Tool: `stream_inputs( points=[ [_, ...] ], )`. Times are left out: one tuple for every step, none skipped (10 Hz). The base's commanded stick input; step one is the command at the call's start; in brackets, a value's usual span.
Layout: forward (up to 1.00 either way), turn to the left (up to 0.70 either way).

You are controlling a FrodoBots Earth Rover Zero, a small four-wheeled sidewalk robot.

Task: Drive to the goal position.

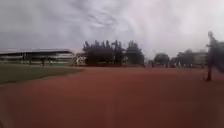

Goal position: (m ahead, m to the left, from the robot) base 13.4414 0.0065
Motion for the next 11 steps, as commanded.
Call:
stream_inputs(
  points=[
    [0.50, 0.00],
    [0.50, 0.00],
    [0.50, 0.00],
    [0.50, 0.00],
    [0.50, 0.00],
    [0.50, 0.00],
    [0.50, 0.00],
    [0.50, 0.00],
    [0.50, 0.00],
    [0.50, 0.00],
    [0.50, 0.00]
  ],
)
